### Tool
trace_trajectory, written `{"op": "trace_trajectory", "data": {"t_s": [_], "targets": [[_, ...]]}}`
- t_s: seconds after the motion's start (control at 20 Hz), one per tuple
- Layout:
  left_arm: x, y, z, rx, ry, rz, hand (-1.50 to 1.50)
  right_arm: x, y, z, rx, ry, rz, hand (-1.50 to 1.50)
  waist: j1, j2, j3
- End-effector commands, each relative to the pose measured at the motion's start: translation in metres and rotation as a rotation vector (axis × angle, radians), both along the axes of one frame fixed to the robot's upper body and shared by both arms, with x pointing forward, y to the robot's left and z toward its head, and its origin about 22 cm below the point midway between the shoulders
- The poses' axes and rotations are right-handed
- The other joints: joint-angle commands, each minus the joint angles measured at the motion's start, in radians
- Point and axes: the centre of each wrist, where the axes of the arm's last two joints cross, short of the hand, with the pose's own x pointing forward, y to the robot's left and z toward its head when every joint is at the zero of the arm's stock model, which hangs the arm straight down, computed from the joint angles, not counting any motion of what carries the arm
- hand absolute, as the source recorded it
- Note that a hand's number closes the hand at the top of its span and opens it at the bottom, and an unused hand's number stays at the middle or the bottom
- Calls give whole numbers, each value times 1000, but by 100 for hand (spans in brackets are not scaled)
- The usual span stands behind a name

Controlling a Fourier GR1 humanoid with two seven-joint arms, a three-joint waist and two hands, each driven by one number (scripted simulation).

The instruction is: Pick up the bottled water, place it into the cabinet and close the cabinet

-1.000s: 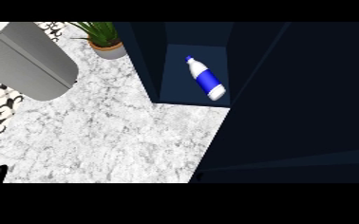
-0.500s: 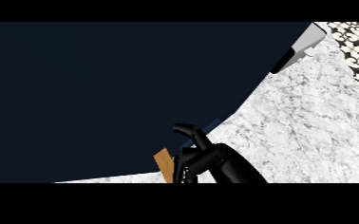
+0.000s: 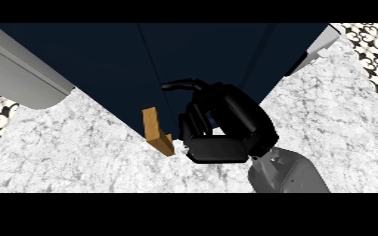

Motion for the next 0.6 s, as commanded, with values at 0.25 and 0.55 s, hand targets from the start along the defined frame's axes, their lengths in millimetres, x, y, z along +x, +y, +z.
{"op": "trace_trajectory", "data": {"t_s": [0.25, 0.55], "targets": [[-18, 19, 11, 11, -28, 4, -150, 81, -12, 11, 59, -44, 3, 150, -5, -10, 3], [-27, 20, -1, 3, -19, 14, -150, 112, -27, 24, 25, -54, 51, 150, -9, -11, 2]]}}
